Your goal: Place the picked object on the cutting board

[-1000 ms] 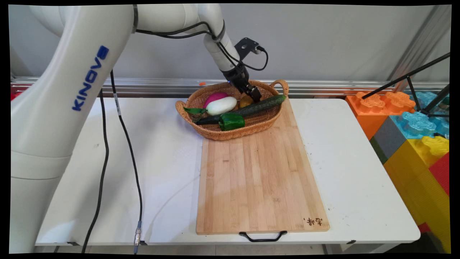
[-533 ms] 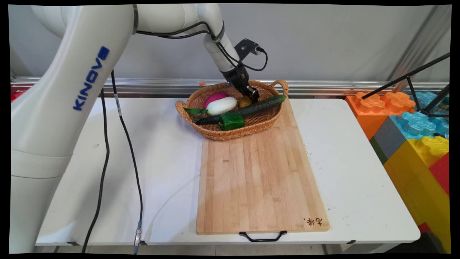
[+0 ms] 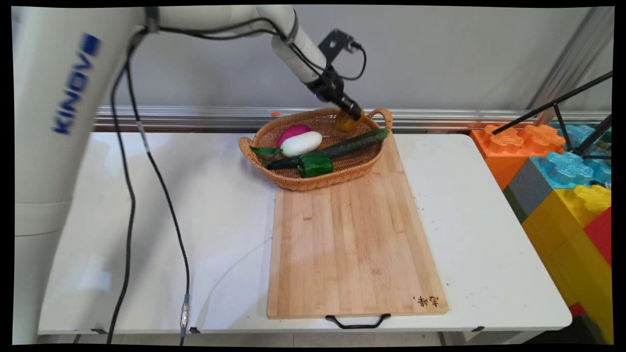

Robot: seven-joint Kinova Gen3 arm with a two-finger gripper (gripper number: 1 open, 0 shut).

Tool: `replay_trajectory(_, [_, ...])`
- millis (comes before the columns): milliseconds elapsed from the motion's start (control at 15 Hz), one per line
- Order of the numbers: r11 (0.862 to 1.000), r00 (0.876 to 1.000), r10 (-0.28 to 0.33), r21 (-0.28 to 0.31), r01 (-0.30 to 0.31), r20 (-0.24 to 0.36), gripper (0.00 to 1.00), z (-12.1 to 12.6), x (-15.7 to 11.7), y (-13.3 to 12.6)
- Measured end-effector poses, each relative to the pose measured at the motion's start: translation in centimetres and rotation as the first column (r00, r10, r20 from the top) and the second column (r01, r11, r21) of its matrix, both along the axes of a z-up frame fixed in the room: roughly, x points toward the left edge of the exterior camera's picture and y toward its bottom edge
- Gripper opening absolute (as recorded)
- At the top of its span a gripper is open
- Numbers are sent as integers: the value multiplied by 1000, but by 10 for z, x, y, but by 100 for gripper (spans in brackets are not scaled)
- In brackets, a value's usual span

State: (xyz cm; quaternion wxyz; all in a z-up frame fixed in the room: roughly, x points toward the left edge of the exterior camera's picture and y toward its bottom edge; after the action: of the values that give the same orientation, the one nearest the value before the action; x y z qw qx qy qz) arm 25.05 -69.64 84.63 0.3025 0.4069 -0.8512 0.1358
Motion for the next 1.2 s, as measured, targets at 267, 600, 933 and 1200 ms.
replay_trajectory(267, [997,999,-52,-58,52,-14,0,30,-7,29])
replay_trajectory(600, [985,987,-161,-66,160,-17,0,54,-33,88])
replay_trajectory(933, [967,967,-255,-16,255,7,0,52,-56,140])
replay_trajectory(1200, [942,941,-334,32,333,49,0,33,-72,175])
